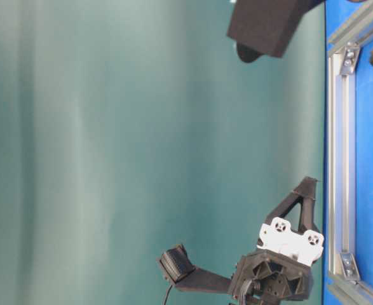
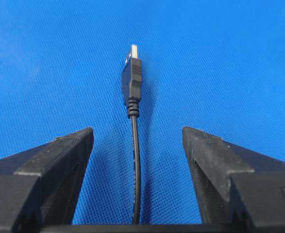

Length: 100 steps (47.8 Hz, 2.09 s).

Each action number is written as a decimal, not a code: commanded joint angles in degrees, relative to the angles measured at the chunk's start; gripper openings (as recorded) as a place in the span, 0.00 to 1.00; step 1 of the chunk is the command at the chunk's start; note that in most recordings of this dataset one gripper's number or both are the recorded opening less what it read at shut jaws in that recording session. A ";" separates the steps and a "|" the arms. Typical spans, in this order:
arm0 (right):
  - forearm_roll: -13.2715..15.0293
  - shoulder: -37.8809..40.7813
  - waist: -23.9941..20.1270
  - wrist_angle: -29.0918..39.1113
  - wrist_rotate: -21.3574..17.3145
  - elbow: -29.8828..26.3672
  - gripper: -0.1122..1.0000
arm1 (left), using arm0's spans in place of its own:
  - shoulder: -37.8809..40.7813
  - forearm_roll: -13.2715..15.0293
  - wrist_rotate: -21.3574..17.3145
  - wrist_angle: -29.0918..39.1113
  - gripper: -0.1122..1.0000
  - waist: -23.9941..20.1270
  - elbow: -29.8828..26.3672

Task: Insert the wire through the string loop located on the left side.

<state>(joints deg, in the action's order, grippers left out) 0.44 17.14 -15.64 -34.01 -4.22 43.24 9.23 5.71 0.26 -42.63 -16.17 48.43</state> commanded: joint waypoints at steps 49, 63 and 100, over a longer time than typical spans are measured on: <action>0.18 -23.99 4.66 14.94 0.44 2.37 0.69 | -12.30 -0.62 0.09 3.52 0.10 7.21 4.83; 0.09 -27.07 6.50 15.12 0.35 4.66 0.68 | -22.76 -0.62 0.09 3.52 0.10 11.16 12.83; -0.09 -31.03 15.73 36.12 -1.49 1.41 0.68 | -29.97 -0.70 0.00 7.38 0.10 13.89 17.49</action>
<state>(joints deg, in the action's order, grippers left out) 0.53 -12.04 -1.85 1.41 -5.27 45.18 -20.13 5.19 0.26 -35.42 -2.46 66.62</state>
